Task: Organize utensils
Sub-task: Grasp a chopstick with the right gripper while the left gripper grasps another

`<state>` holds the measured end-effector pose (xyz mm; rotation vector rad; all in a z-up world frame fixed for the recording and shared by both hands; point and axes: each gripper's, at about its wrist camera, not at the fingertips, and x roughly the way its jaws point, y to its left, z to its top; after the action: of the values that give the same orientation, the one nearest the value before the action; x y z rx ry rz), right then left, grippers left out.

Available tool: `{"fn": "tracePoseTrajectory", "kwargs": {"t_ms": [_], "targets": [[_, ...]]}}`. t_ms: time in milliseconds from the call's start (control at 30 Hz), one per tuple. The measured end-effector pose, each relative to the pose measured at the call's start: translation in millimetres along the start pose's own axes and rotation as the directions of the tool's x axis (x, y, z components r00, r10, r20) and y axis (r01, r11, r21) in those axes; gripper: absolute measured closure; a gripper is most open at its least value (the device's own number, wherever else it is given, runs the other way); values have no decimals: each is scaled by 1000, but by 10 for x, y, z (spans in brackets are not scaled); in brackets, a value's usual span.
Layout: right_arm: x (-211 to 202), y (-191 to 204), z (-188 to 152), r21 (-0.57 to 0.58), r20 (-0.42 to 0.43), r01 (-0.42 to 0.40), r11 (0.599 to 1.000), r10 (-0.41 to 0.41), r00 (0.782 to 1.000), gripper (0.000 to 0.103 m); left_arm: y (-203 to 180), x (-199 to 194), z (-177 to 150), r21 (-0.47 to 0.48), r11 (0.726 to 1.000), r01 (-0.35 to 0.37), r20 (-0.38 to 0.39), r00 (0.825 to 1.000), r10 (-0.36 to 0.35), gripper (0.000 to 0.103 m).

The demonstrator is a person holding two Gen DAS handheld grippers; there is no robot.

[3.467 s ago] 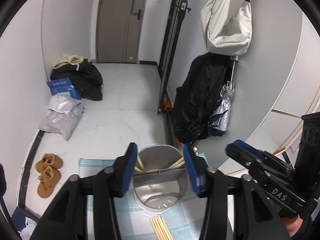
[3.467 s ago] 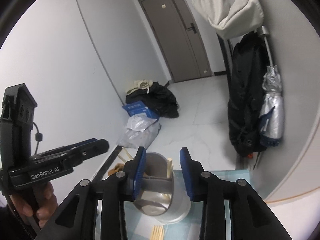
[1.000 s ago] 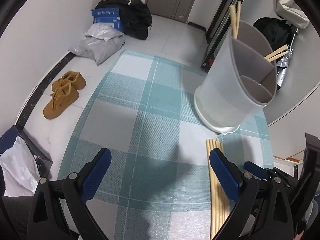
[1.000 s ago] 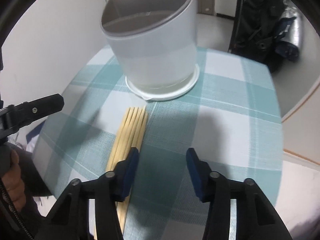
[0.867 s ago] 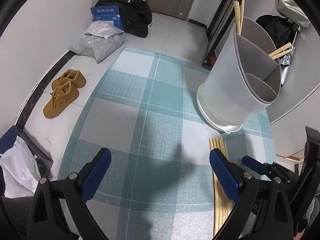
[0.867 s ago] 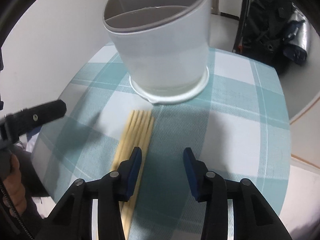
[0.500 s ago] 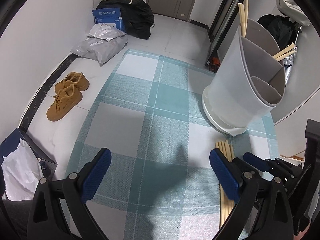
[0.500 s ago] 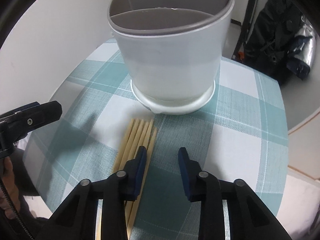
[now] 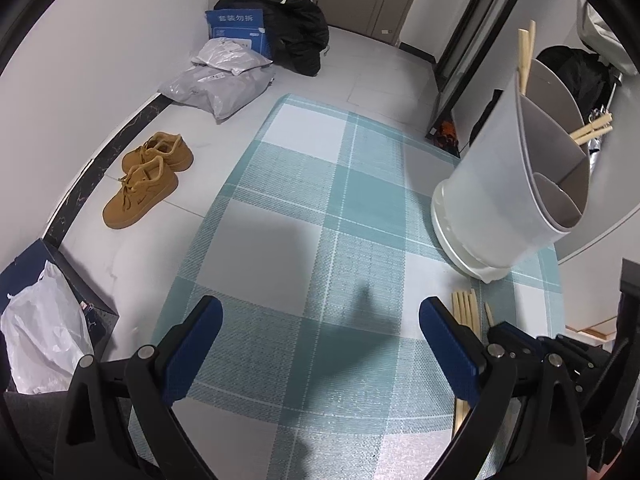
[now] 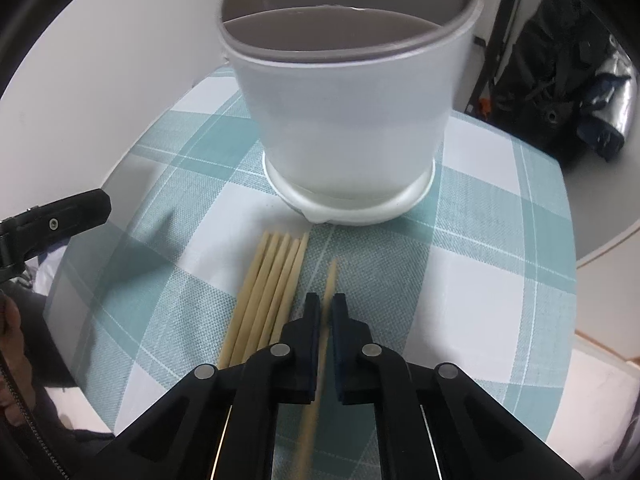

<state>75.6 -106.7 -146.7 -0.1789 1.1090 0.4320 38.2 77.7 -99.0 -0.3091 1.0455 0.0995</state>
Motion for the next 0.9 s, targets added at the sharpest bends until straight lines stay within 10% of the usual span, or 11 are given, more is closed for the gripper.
{"fn": "tracePoseTrajectory", "kwargs": {"t_ms": [567,900], "targets": [[-16,82,-37,-105,31,42,994,-39,999,98,2,69,-52,4,1000,-10,-48,999,10,7],[-295,-443,16,185,183,-204,961,170,968,99,-413,152,-259,147,987,60,-129,991,-41,7]]}}
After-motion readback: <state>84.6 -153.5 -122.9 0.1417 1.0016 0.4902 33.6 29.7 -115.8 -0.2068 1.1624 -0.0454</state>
